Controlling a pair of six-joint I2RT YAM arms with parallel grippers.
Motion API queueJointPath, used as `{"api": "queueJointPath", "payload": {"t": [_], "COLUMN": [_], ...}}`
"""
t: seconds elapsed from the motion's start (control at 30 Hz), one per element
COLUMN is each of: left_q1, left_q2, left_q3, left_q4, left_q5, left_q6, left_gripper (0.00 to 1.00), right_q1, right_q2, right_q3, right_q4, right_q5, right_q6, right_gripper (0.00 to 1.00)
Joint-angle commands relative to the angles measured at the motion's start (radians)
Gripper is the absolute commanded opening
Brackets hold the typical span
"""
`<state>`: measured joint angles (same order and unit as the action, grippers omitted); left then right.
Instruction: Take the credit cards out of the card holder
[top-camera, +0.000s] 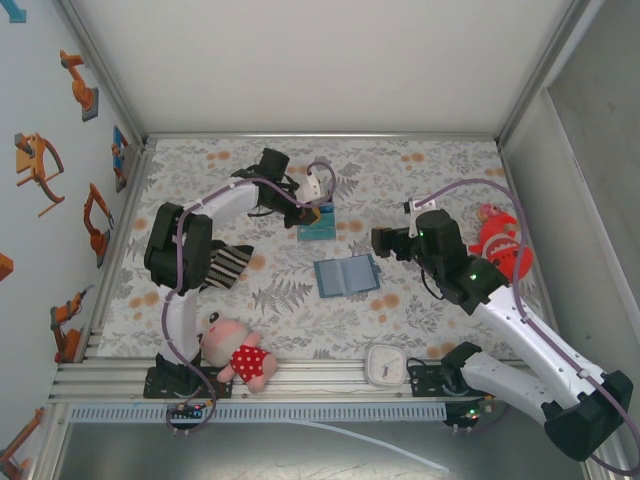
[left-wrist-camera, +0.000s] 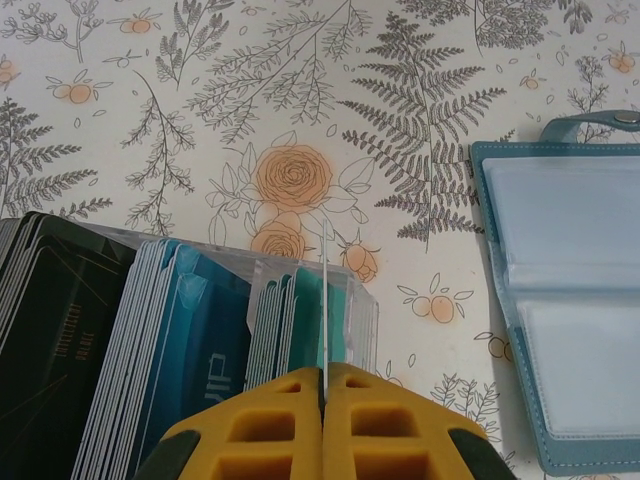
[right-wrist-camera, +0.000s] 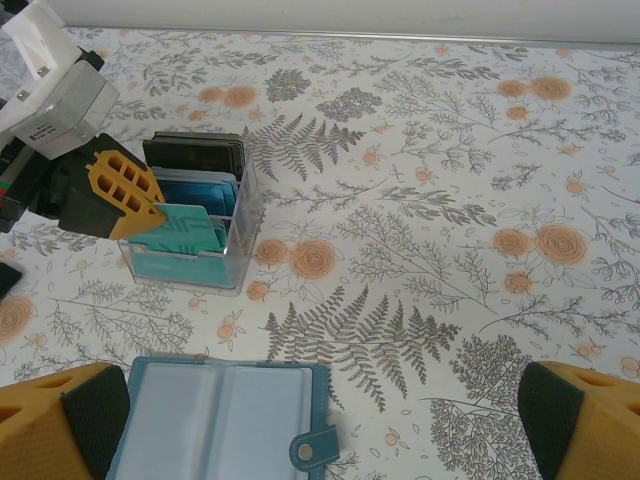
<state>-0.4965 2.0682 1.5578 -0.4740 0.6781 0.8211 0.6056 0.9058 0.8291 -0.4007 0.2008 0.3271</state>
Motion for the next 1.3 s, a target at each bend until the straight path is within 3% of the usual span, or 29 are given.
{"api": "queueJointPath", "payload": {"t": [0.0,1.27], "left_q1": [0.006,0.012], "left_q2": [0.020,0.077], "left_q3": [0.031,0.068], "left_q4": [-0.040,-0.077], "left_q5": [0.037,0.029], "left_q6": [0.043,0.079], "left_gripper": [0.00,0.05], "right_q1": [0.002,0.002], "right_q2": [-0.008,-0.007], "right_q3": [0.025,0.018], "right_q4": [-0.003,0.006], "right_q5": [0.014,-0.011], "right_q6": [0.021,0.034], "right_gripper": [0.99,0.99]}}
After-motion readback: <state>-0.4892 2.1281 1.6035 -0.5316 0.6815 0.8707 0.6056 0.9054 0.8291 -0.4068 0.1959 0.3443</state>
